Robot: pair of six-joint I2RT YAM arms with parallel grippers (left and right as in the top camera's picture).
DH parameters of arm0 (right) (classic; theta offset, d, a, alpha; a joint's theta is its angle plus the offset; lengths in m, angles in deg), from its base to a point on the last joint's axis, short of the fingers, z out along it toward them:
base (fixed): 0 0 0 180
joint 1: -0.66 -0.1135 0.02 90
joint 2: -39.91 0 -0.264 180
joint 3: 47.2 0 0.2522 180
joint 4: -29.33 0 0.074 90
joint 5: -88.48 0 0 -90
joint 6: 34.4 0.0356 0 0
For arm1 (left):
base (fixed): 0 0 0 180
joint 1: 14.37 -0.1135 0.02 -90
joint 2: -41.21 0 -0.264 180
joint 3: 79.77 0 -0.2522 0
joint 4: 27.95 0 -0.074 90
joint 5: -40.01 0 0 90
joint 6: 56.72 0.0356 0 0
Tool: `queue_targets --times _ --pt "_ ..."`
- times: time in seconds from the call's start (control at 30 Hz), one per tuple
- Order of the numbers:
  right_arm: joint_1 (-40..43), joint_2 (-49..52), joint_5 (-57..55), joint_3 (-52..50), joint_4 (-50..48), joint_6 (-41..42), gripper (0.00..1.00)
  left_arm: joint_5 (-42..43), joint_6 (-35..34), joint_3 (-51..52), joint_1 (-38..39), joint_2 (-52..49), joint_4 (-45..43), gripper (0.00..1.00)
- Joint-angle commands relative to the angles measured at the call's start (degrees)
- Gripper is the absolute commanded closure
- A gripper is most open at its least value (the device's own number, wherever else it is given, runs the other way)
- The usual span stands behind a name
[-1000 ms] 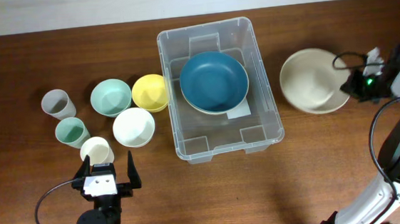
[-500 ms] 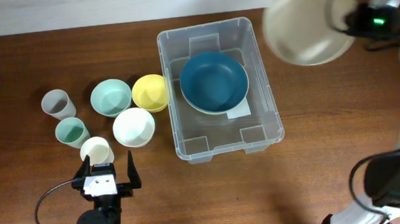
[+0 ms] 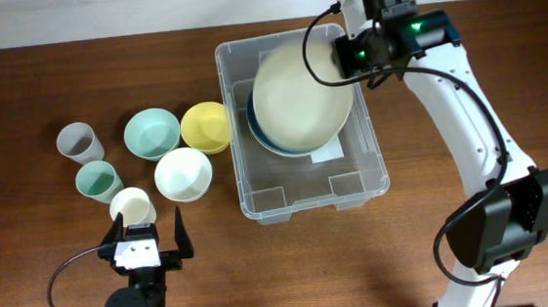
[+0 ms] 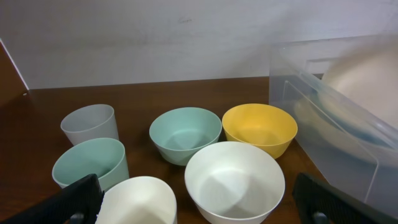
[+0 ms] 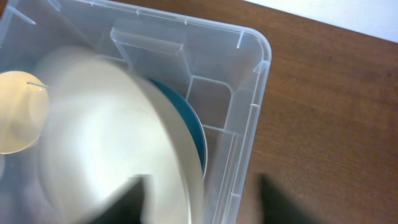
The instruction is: Pack container
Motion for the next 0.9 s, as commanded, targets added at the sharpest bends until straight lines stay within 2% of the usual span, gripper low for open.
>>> queue_targets --times 0.0,0.17,0.23,0.3,0.43,0.53,0.63,0.87 --pt "-0.7 0.2 -2.5 0.0 -0.6 0.1 0.18 0.4 0.9 0.4 0.0 0.1 -0.2 0.01" --pt "-0.7 -0.1 -2.5 0.5 0.0 0.1 0.14 0.4 0.9 0.4 0.0 0.1 -0.2 0.01" --pt "-0.9 -0.3 -1.9 0.5 0.8 0.0 0.14 0.4 0.9 0.4 0.0 0.1 -0.2 0.01" --pt "-1.9 -0.3 -0.9 0.5 3.5 -2.7 0.19 0.4 0.9 0.4 0.0 0.1 -0.2 0.01" --pt "-1.8 -0.3 -13.0 0.5 6.8 2.8 0.14 0.4 0.9 0.4 0.0 0.1 -0.2 0.01" --pt "1.2 -0.3 -14.5 0.5 6.9 3.5 0.1 0.4 0.9 0.4 0.0 0.1 -0.2 0.01" --pt "6.5 -0.3 -14.5 0.5 7.7 6.9 0.0 0.4 0.9 0.4 0.0 0.1 -0.2 0.01" --pt "17.0 -0.3 -12.0 0.3 8.7 8.2 0.01 0.4 0.9 0.4 0.0 0.1 -0.2 0.01"
